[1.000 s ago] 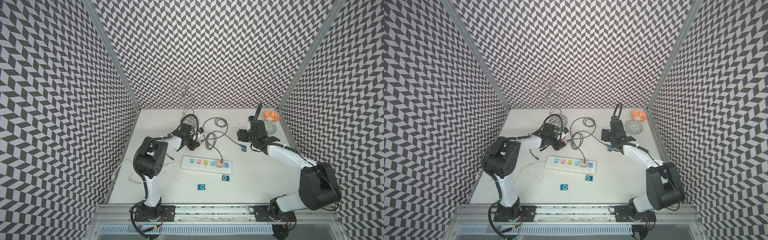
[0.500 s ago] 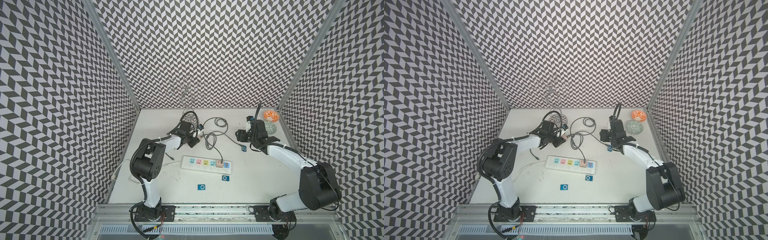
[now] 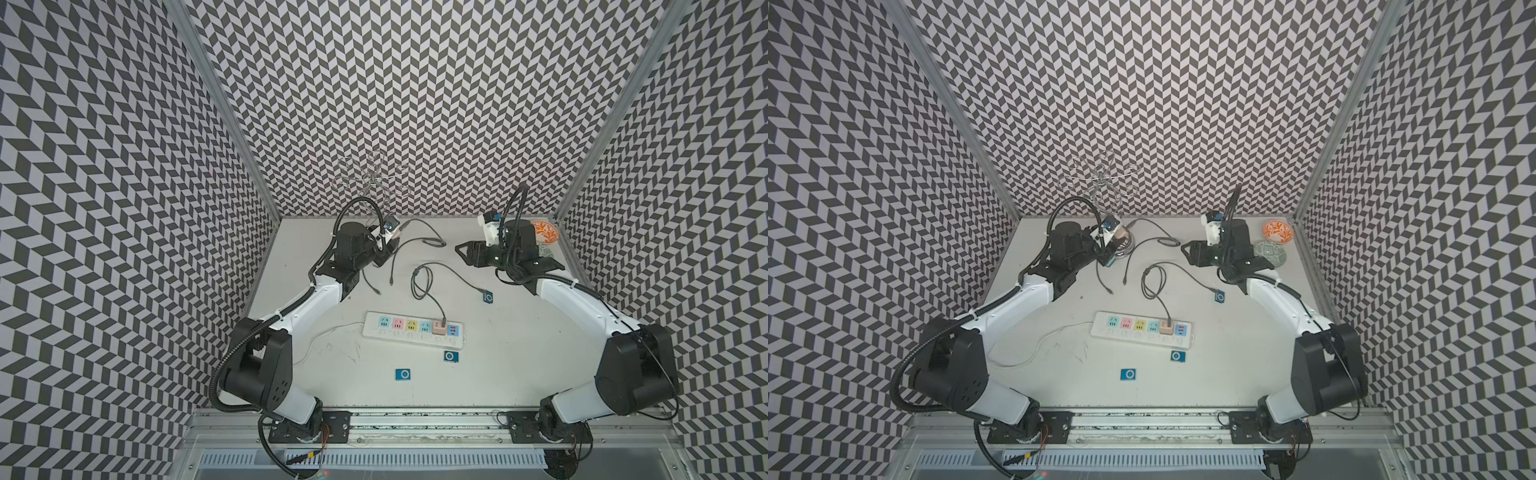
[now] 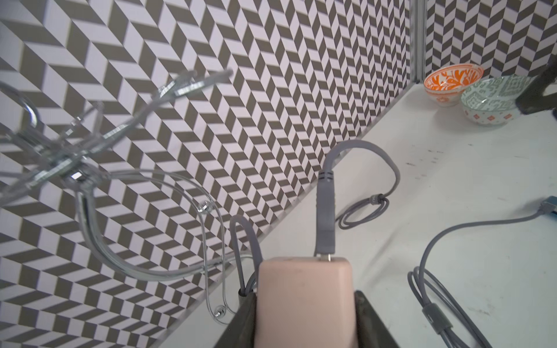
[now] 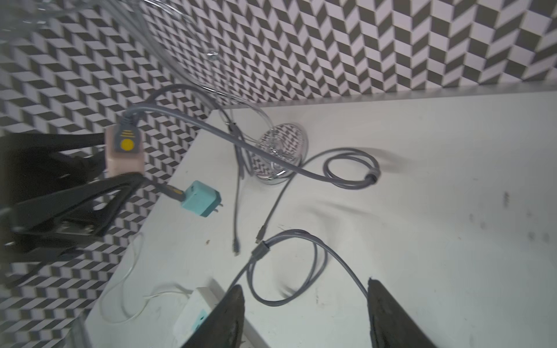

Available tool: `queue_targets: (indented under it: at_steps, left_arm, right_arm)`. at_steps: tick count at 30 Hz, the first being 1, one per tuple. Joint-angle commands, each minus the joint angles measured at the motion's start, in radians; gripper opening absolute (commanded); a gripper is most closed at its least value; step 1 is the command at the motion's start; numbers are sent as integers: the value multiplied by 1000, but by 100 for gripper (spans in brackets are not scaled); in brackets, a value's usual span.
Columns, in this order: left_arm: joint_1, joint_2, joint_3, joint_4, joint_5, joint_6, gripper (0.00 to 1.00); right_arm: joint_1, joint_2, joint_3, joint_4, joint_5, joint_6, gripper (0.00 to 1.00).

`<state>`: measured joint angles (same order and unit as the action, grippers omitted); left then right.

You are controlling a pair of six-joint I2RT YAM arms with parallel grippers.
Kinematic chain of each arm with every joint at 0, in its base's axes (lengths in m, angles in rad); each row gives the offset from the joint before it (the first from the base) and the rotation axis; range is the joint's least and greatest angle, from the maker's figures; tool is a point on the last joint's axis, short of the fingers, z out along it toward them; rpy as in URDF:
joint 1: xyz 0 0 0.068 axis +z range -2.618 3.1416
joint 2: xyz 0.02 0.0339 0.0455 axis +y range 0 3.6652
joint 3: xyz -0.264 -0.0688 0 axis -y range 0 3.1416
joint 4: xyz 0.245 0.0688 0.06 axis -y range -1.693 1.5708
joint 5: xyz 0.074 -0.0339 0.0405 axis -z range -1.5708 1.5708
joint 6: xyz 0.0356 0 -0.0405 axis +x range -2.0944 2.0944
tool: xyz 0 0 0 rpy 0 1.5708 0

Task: Charge mp3
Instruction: Pick up the plug from the center of the board.

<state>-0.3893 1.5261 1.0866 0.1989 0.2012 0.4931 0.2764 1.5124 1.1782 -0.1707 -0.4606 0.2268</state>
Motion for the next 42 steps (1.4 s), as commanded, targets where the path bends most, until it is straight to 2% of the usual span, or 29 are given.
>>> queue_targets:
  at_steps: [1, 5, 10, 13, 16, 24, 42]
  left_arm:
    - [-19, -30, -12, 176, -28, 47, 21]
    - [-24, -24, -6, 238, -59, 70, 21]
    - [-25, -35, -29, 256, -53, 68, 21]
    - [-24, -52, -63, 267, -54, 63, 21]
    - [-25, -67, -99, 272, -58, 61, 21]
    - [-20, -125, -224, 340, -16, 74, 20]
    - [-17, -157, -301, 385, 68, 132, 20]
  right_arm:
    - [2, 20, 88, 55, -226, -47, 62]
    - [46, 29, 159, 62, -282, -71, 63]
    - [113, 108, 252, 4, -334, -64, 62]
    - [177, 155, 284, -22, -313, -75, 62]
    - [223, 187, 268, 32, -275, -38, 62]
    - [230, 277, 262, 218, -337, 97, 62]
    - [239, 396, 316, 322, -433, 153, 55]
